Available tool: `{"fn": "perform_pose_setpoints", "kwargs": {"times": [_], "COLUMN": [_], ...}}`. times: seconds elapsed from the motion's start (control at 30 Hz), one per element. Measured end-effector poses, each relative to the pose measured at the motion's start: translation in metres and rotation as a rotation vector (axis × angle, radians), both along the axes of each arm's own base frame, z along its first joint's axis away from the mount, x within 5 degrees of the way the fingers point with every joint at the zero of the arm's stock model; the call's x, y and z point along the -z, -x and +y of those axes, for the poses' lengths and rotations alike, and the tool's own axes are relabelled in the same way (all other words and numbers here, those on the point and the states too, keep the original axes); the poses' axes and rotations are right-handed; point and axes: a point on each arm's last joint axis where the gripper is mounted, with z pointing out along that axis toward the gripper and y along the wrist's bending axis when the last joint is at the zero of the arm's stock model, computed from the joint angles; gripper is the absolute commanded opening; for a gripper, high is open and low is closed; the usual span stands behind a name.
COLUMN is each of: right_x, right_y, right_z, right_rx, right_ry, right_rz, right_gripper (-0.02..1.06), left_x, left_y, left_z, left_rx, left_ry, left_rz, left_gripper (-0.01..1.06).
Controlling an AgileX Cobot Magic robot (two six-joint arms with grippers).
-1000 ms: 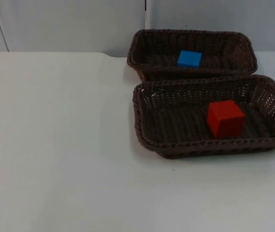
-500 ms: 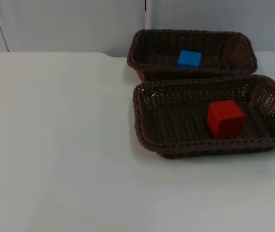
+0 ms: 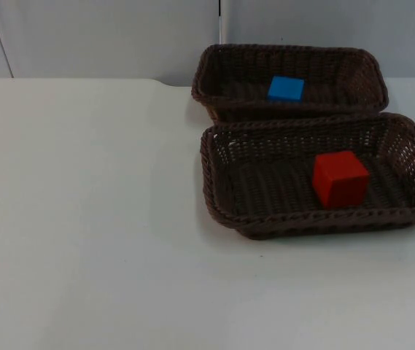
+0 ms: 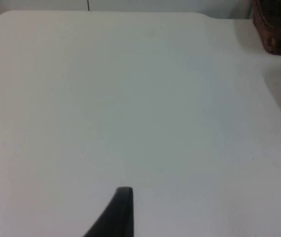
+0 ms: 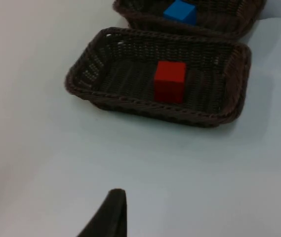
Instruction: Pick up one cube with the left hand and place it into the upper basket. Pick up one cube with the right hand and place it into the lower basket.
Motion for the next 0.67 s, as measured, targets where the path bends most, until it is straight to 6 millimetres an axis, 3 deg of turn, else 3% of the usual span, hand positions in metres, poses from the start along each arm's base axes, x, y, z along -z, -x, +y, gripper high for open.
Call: {"fn": "perform_pose_setpoints", "kwargs": {"times": [0.67], "right_x": [0.0], "right_y": [-0.0002], "right_z": [0.0024], "right_rx": [0.312], "right_ry": [0.0], "right_rz": [0.0], "right_gripper": [1.05], "left_x": [0.0], "left_y": [0.0], "left_z": [0.0], "left_rx": [0.0], "left_ry": [0.0], "left_rz": [0.0], "left_gripper": [1.05]}}
